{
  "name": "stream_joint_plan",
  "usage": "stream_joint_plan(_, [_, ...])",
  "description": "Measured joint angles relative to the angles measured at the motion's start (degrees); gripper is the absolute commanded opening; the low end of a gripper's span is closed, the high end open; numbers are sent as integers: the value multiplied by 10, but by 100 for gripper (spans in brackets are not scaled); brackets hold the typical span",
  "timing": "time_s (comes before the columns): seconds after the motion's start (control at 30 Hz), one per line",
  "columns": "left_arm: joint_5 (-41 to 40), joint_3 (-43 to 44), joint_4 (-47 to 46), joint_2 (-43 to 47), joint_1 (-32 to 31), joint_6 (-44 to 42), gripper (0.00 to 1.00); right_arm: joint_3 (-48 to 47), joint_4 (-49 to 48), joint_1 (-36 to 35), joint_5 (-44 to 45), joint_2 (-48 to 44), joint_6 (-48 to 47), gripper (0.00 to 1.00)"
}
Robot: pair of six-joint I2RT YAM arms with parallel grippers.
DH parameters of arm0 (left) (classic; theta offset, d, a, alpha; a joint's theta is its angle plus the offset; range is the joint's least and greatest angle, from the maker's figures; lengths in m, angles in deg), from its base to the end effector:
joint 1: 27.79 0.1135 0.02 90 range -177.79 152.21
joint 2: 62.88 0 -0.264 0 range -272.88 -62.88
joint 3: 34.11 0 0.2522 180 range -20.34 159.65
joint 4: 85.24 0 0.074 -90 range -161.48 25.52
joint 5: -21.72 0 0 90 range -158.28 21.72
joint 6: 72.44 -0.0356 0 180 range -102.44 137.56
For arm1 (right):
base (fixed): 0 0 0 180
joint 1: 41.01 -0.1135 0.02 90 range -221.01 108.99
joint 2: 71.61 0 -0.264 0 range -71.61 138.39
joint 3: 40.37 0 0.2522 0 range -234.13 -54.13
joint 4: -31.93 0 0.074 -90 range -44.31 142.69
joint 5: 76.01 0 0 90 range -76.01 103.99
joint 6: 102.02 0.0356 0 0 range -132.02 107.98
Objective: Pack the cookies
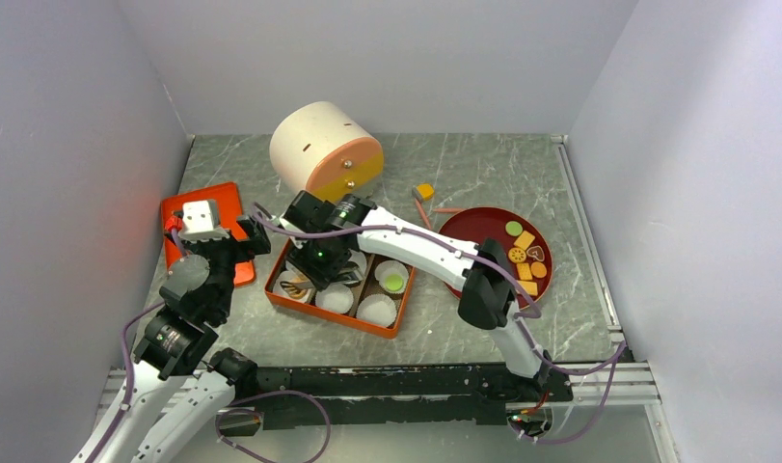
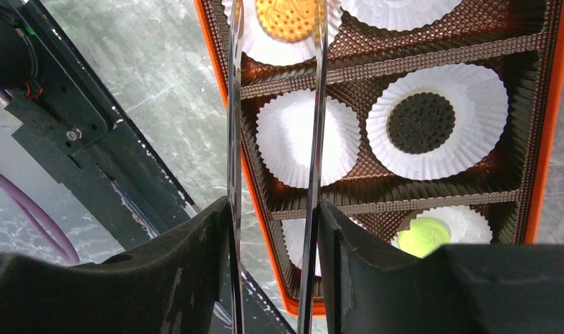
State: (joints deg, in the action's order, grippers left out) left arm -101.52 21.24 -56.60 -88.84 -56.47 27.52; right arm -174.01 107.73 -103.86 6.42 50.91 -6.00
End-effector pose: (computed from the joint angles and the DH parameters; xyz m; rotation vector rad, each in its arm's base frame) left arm 0.1025 -0.0338 0.3542 -0.2028 1.5472 -0.0799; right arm 0.2040 0.4080 0.2860 -1.3722 2.4485 0.5096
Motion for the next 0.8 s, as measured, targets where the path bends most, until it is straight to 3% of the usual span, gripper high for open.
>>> stream_joint_plan(0.3, [0, 0, 0, 0, 0, 0, 96, 25, -4, 4, 47, -73, 15, 42])
stream_joint_plan(0.53, [4, 0, 0, 4, 0, 0, 96, 68, -3, 25, 101, -152, 43, 42])
stream_joint_plan(0.8, [4, 0, 0, 4, 0, 0, 96, 171, 5, 110, 134, -249, 95, 43])
